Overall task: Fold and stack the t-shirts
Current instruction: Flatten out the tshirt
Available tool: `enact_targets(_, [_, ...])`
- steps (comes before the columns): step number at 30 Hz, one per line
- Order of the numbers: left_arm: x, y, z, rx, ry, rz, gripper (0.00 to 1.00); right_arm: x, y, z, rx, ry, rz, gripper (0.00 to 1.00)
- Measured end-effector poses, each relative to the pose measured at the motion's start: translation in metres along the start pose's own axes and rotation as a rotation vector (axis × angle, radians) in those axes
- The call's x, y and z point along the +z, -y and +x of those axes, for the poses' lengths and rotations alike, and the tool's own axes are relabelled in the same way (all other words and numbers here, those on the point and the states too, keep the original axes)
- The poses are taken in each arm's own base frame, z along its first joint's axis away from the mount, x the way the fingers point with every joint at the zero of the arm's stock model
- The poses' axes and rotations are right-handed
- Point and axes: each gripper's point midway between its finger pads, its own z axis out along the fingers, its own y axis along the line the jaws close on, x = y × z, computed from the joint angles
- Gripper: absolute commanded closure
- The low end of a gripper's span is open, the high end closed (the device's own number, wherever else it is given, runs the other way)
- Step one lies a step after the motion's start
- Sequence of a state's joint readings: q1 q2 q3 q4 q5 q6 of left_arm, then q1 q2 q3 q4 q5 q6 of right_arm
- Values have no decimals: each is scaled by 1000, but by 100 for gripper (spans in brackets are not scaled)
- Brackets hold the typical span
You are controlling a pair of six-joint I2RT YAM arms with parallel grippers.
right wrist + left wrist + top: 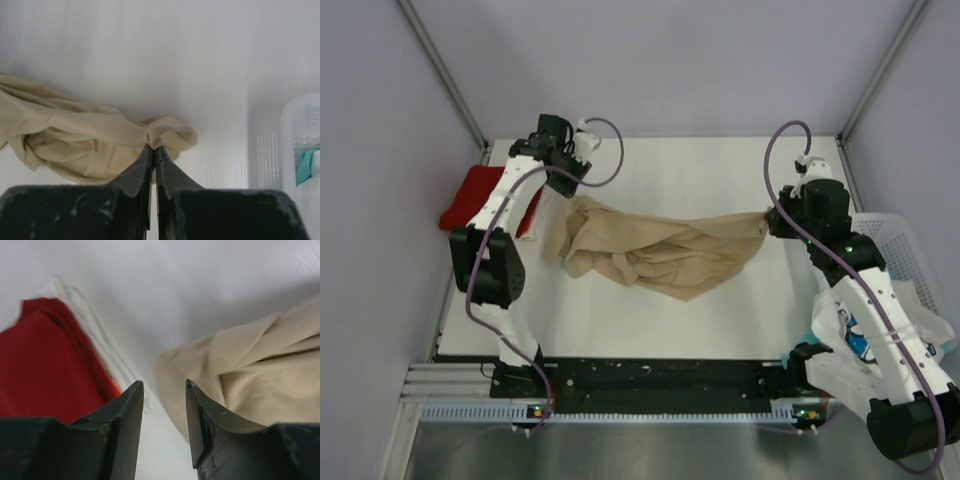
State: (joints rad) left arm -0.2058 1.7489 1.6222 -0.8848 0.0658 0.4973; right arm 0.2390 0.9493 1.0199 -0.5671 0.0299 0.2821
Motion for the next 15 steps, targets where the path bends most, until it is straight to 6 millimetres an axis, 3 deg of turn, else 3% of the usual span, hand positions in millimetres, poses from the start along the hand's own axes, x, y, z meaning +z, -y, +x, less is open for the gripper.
enact_targets(3, [33,-61,-21,-133,14,-91,51,4,2,8,0,-24,7,100])
enact_targets(5, [40,-81,-17,-193,17,-115,51,5,3,8,0,-20,8,100])
enact_targets(7, [38,-83,-8,-213,11,-102,54,5,3,7,-1,-18,10,100])
enact_targets(9, [33,-68,-3,-194,24,-55,55,5,3,7,-1,-16,13,100])
enact_targets(15, [17,17,25,-49,13,174,54,6,5,4,-2,-3,23,100])
